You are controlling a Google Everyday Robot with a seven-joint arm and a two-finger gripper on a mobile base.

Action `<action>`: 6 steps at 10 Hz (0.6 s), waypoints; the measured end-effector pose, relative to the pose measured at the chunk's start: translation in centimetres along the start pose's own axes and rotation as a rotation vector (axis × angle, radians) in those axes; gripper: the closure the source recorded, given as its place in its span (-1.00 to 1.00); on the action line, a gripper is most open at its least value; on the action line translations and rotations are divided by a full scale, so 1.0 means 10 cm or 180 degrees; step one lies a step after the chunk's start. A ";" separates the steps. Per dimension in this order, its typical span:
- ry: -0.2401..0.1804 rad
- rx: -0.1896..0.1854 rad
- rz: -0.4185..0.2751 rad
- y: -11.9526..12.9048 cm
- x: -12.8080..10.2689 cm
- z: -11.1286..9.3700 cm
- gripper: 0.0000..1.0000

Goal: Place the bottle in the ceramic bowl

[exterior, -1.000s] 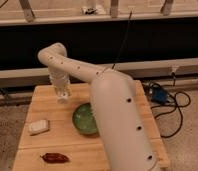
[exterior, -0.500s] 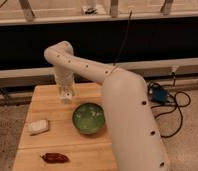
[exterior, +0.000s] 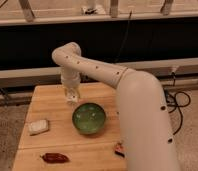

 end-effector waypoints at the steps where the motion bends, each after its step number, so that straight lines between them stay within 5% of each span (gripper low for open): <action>1: -0.0005 0.0009 0.0034 0.06 -0.01 0.01 1.00; 6: -0.0038 0.0085 0.0271 0.60 -0.20 0.16 1.00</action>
